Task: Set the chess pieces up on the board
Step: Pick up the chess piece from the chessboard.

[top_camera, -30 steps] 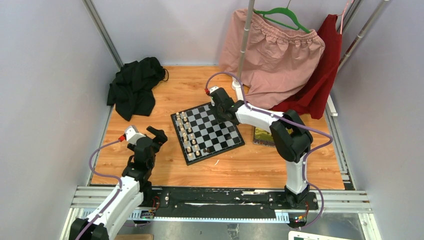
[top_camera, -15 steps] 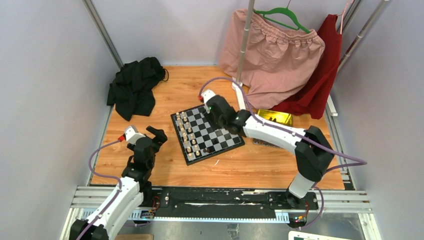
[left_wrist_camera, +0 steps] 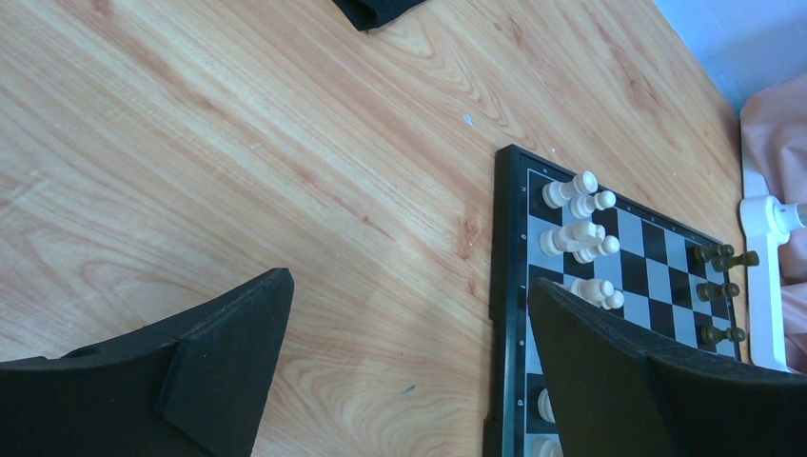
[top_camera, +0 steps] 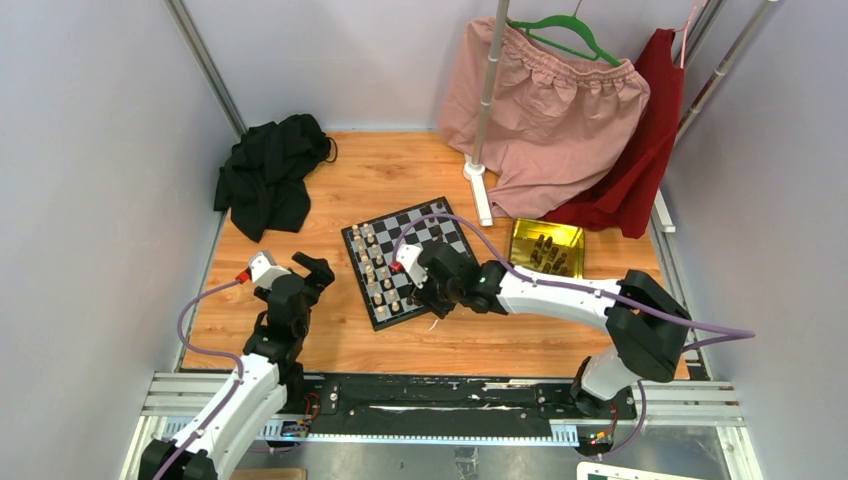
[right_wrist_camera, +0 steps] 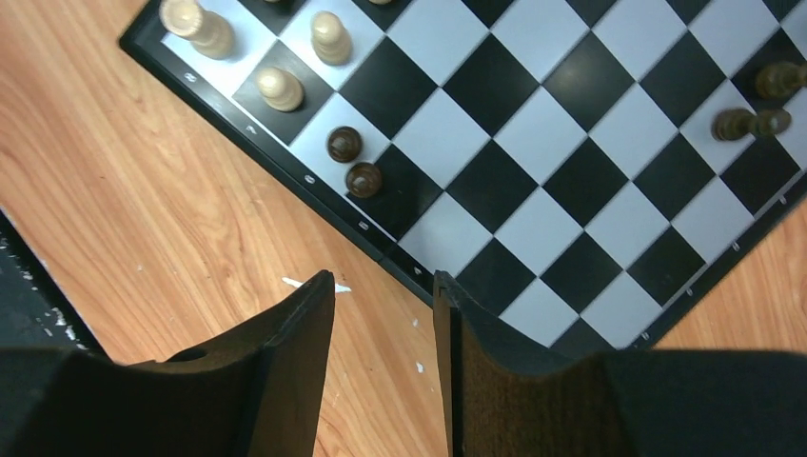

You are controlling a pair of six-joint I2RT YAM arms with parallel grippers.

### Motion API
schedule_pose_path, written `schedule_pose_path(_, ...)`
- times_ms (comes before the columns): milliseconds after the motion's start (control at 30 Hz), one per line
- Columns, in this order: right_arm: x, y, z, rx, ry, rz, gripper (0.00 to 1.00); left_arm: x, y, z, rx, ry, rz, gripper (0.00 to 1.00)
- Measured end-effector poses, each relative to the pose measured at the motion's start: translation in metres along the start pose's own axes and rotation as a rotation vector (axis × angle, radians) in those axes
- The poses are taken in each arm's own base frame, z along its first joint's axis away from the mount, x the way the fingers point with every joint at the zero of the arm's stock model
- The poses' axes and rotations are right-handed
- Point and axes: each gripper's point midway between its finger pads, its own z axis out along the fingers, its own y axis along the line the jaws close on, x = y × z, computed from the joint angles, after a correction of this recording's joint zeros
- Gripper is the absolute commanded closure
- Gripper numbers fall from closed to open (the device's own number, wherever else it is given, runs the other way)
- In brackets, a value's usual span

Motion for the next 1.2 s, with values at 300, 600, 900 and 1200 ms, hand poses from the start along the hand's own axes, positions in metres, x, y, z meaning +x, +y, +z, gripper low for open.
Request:
schedule_pose_path(300,0.001,0.019,0.019,-0.106,-0.007,-0.033,0.53,0.000,0.000,0.000,0.000,0.001,0.001,0.00)
schedule_pose_path(600,0.006,0.023,0.035,-0.132,0.009,-0.048,0.56,0.000,0.000,0.000,0.000,0.000,0.000,0.00)
schedule_pose_path(900,-0.003,0.023,0.046,-0.142,-0.002,-0.064,0.65,0.000,0.000,0.000,0.000,0.000,0.001,0.00)
schedule_pose_path(1200,-0.005,0.018,0.048,-0.138,-0.003,-0.057,0.80,0.000,0.000,0.000,0.000,0.001,0.001,0.00)
